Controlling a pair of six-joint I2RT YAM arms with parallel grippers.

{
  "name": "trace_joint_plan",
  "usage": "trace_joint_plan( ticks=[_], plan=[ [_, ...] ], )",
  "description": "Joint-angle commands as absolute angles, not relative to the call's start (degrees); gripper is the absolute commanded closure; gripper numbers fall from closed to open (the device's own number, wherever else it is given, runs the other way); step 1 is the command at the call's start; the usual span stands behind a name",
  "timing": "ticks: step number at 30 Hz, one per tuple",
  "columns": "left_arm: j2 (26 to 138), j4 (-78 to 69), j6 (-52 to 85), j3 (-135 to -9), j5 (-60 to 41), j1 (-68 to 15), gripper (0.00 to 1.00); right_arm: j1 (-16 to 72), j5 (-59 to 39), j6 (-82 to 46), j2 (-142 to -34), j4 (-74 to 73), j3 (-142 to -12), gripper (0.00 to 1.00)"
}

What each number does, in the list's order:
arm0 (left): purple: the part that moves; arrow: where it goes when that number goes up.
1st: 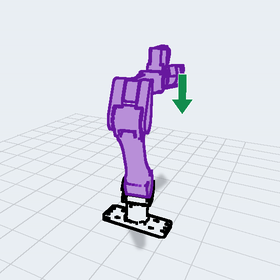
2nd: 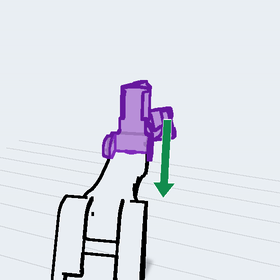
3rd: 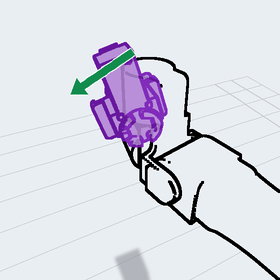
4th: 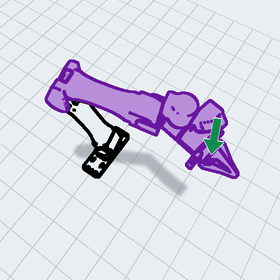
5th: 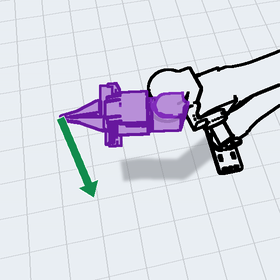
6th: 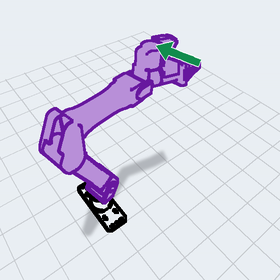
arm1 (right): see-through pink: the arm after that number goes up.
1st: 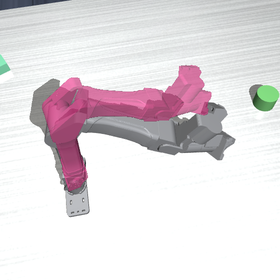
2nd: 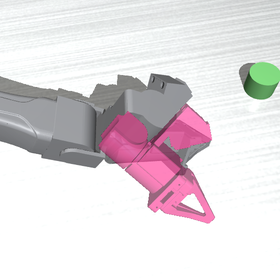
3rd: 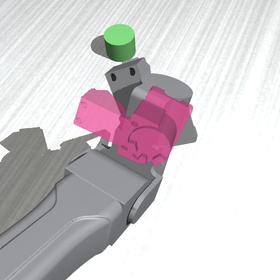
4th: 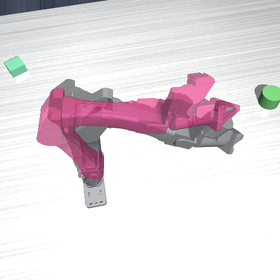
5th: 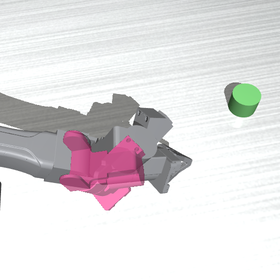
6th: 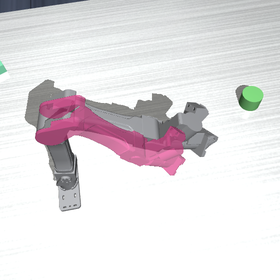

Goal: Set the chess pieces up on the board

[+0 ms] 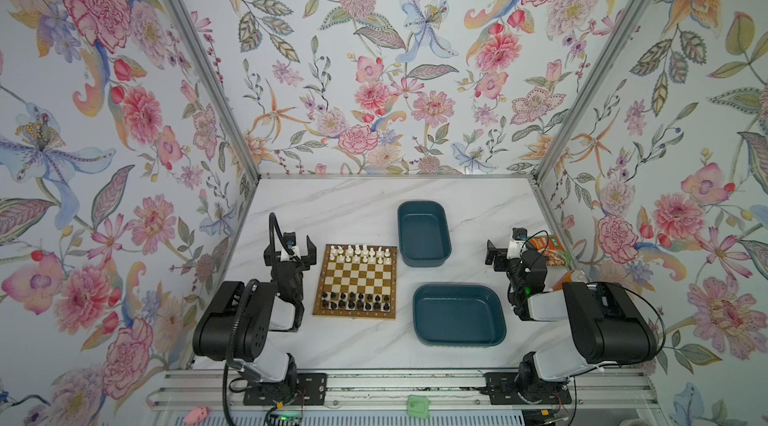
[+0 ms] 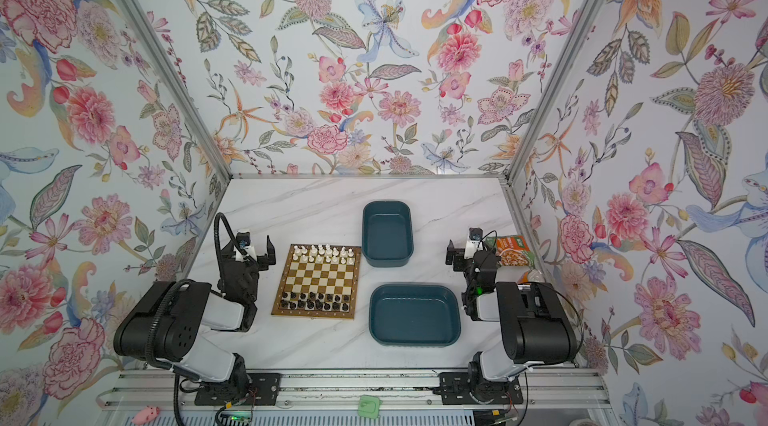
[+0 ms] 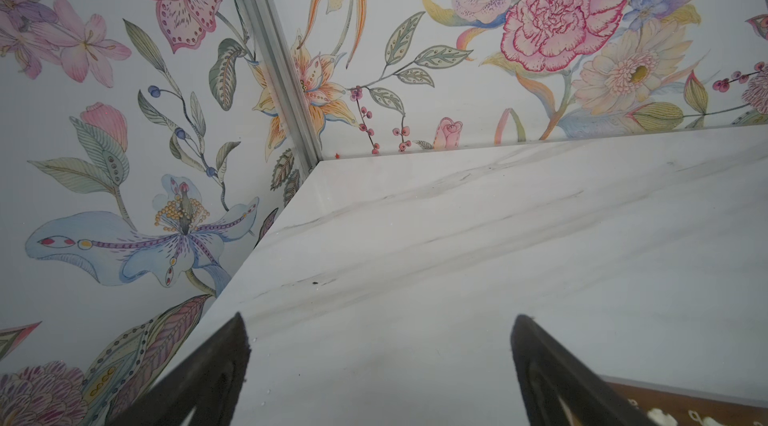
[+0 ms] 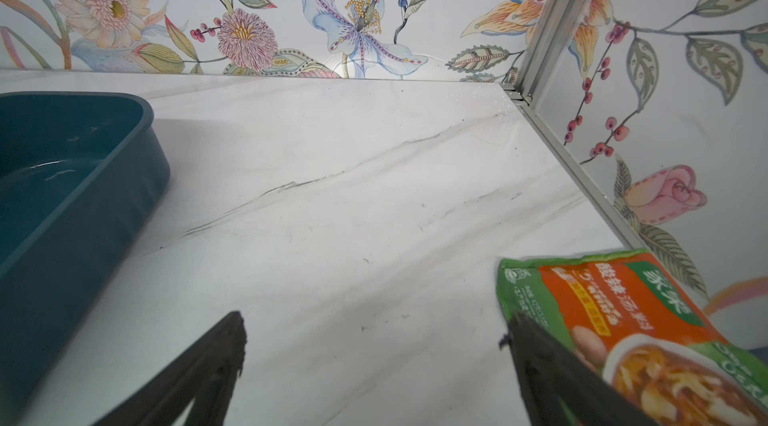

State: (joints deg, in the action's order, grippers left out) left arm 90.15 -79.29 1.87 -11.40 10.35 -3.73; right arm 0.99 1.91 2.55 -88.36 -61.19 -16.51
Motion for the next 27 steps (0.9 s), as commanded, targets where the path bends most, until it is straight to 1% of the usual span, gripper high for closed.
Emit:
trace_joint_plan(
  ticks=[1,27],
  plan=[
    [90.1,-79.8,0.9,-12.1,11.5,-4.1,0.01,1.1,1.5,2.0,-88.6,-62.3,-17.2,0.01],
    [90.1,-79.8,0.9,-12.2,11.5,-4.1,0.01,0.9,1.1,1.9,-88.6,-62.2,-17.3,0.01]
  ],
)
